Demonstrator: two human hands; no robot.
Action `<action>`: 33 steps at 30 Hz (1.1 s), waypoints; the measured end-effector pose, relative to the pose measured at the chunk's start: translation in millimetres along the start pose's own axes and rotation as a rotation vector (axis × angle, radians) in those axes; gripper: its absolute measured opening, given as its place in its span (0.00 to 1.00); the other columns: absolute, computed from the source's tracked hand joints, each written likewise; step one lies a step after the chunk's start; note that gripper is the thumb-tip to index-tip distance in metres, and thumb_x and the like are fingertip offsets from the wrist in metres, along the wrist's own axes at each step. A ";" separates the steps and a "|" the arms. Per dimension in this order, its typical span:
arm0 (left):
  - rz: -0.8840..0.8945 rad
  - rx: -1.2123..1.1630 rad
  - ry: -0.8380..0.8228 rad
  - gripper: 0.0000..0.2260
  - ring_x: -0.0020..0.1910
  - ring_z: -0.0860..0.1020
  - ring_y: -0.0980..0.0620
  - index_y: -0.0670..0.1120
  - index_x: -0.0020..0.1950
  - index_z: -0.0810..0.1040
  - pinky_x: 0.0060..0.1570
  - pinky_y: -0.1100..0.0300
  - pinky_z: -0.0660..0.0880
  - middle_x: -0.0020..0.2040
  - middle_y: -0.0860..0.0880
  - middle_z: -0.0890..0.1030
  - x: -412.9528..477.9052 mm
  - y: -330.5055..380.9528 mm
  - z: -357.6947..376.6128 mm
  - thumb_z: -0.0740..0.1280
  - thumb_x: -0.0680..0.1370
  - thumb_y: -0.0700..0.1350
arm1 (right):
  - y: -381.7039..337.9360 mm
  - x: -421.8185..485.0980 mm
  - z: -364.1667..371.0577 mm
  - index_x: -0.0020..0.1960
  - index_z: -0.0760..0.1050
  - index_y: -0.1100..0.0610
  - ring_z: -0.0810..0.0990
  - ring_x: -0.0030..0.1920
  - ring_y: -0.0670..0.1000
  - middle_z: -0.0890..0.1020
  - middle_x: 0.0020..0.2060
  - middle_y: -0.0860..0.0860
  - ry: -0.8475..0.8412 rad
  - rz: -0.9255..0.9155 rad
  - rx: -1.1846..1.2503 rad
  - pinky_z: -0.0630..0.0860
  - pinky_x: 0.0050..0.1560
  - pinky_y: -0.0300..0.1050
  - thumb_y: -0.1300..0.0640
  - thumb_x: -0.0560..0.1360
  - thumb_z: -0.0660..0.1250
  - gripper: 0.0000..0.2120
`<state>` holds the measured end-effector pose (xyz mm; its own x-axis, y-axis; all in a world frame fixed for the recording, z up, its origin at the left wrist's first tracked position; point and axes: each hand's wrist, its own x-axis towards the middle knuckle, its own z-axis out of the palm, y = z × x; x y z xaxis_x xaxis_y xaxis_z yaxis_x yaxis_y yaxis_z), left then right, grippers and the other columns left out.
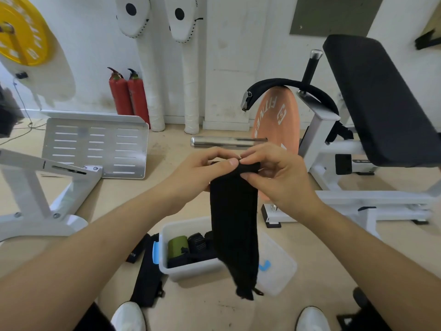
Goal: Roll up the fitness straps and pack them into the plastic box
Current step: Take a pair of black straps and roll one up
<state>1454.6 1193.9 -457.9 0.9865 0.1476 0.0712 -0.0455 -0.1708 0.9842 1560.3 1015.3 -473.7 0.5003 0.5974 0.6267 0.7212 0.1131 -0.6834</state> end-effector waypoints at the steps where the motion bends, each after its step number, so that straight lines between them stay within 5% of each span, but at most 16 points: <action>1: 0.000 -0.014 -0.001 0.10 0.53 0.85 0.49 0.49 0.62 0.81 0.50 0.57 0.82 0.55 0.43 0.85 0.0 -0.9 -0.9 0.67 0.81 0.47 | 0.4 0.1 -0.8 0.51 0.83 0.64 0.83 0.53 0.52 0.83 0.52 0.57 -0.009 0.005 -0.018 0.82 0.46 0.56 0.73 0.70 0.74 0.11; 9: 0.057 -0.050 0.027 0.21 0.52 0.85 0.47 0.51 0.60 0.81 0.51 0.56 0.81 0.51 0.47 0.86 -1.1 -3.4 -10.2 0.78 0.67 0.47 | -6.1 -2.7 -1.6 0.53 0.80 0.62 0.82 0.57 0.51 0.81 0.56 0.53 -0.086 0.118 0.005 0.83 0.48 0.53 0.70 0.67 0.79 0.16; 12: 0.119 -0.047 0.055 0.21 0.53 0.85 0.47 0.50 0.59 0.81 0.51 0.56 0.81 0.51 0.48 0.86 -0.9 -3.2 -11.8 0.79 0.67 0.40 | -9.1 -2.3 -1.4 0.58 0.71 0.54 0.83 0.59 0.52 0.78 0.62 0.48 -0.161 0.288 0.131 0.84 0.52 0.55 0.63 0.68 0.80 0.25; 16: 0.262 0.093 0.115 0.18 0.58 0.82 0.50 0.50 0.57 0.82 0.58 0.50 0.80 0.53 0.51 0.85 -1.7 -5.0 -13.2 0.79 0.70 0.37 | -10.5 1.1 -4.8 0.67 0.70 0.51 0.84 0.57 0.57 0.82 0.60 0.51 -0.165 0.405 0.318 0.83 0.55 0.56 0.55 0.74 0.73 0.24; 23: 0.372 0.235 0.174 0.19 0.58 0.81 0.51 0.49 0.60 0.80 0.54 0.55 0.82 0.54 0.54 0.83 -0.3 -7.2 -9.1 0.78 0.72 0.39 | -13.3 2.2 -0.8 0.65 0.75 0.61 0.84 0.55 0.54 0.81 0.57 0.56 -0.097 0.279 0.313 0.84 0.50 0.55 0.71 0.75 0.70 0.19; 27: 0.189 0.138 0.099 0.19 0.57 0.82 0.54 0.52 0.63 0.79 0.53 0.57 0.82 0.55 0.54 0.83 0.7 -6.3 -6.1 0.77 0.74 0.49 | -10.6 4.4 -4.0 0.63 0.76 0.64 0.81 0.61 0.51 0.81 0.58 0.57 -0.055 0.225 0.266 0.82 0.53 0.46 0.72 0.75 0.70 0.17; 30: -0.047 -0.012 0.021 0.20 0.49 0.85 0.51 0.52 0.62 0.80 0.49 0.53 0.81 0.50 0.51 0.86 -0.2 -2.0 -3.7 0.68 0.76 0.61 | -7.7 4.8 -4.7 0.60 0.78 0.63 0.82 0.59 0.52 0.83 0.55 0.56 -0.010 0.189 0.191 0.82 0.57 0.51 0.73 0.74 0.71 0.17; 33: -0.070 0.006 0.022 0.21 0.46 0.85 0.48 0.51 0.60 0.82 0.46 0.54 0.82 0.49 0.48 0.85 -0.6 -0.3 -0.5 0.65 0.77 0.64 | -5.2 3.9 -5.6 0.58 0.80 0.62 0.83 0.54 0.55 0.83 0.52 0.55 0.000 0.183 0.156 0.82 0.57 0.56 0.73 0.73 0.72 0.16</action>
<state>1453.9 1194.3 -458.2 0.9835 0.1809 0.0062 0.0242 -0.1650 0.9860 1561.2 1012.5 -465.6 0.6156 0.6196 0.4870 0.5356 0.1244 -0.8353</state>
